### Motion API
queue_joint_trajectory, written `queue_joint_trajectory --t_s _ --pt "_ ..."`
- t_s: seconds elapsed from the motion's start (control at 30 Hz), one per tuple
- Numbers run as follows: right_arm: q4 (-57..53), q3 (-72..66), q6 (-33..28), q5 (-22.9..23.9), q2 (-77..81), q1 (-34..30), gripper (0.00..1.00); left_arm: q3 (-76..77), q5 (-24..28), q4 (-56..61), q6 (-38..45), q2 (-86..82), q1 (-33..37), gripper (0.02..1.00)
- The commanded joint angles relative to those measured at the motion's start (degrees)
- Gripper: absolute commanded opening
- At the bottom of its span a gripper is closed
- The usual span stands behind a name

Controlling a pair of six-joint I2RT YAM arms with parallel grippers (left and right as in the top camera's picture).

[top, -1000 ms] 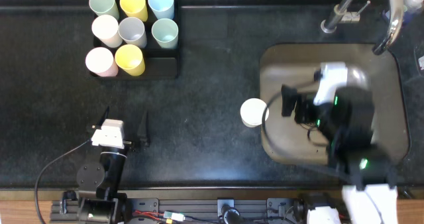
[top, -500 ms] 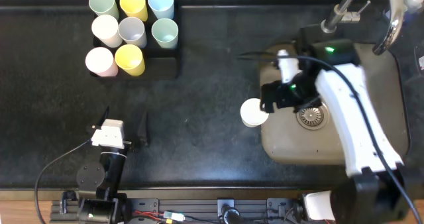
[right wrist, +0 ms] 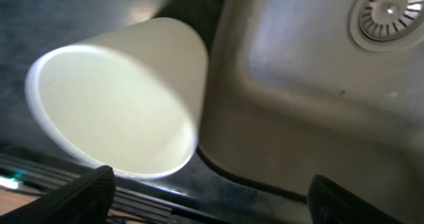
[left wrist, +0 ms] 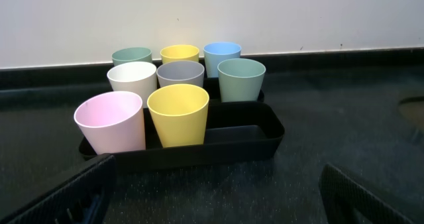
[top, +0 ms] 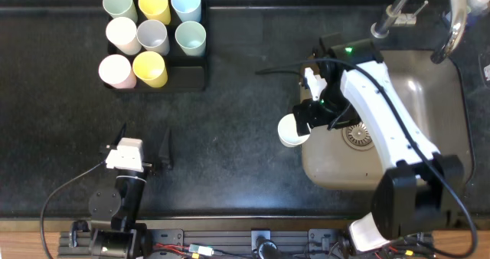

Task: Store Cups

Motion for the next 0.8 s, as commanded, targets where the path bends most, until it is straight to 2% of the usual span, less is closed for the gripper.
queue_joint_trajectory --t_s 0.03,0.3,0.4,0.5,0.63,0.8 --pt "1.1 1.6 3.1 2.2 2.2 1.2 0.875 -0.1 -0.2 -0.2 1.1 -0.6 0.4 1.0" --pt "4.3 1.4 8.5 2.2 5.6 3.3 0.606 -0.1 -0.2 -0.2 1.1 -0.6 0.4 0.998" --pt "4.6 1.4 8.6 2.2 5.6 3.5 0.452 -0.1 -0.2 -0.2 1.1 -0.6 0.4 1.0" --pt "4.8 1.4 8.7 2.1 5.6 3.5 0.246 -0.1 -0.2 -0.2 1.1 -0.6 0.4 1.0" --pt "5.5 1.4 9.1 1.9 5.6 3.6 0.042 -0.1 -0.2 -0.2 1.1 -0.6 0.4 1.0" --pt "7.8 1.5 9.1 -1.1 5.3 3.9 0.042 -0.1 -0.2 -0.2 1.1 -0.6 0.4 1.0"
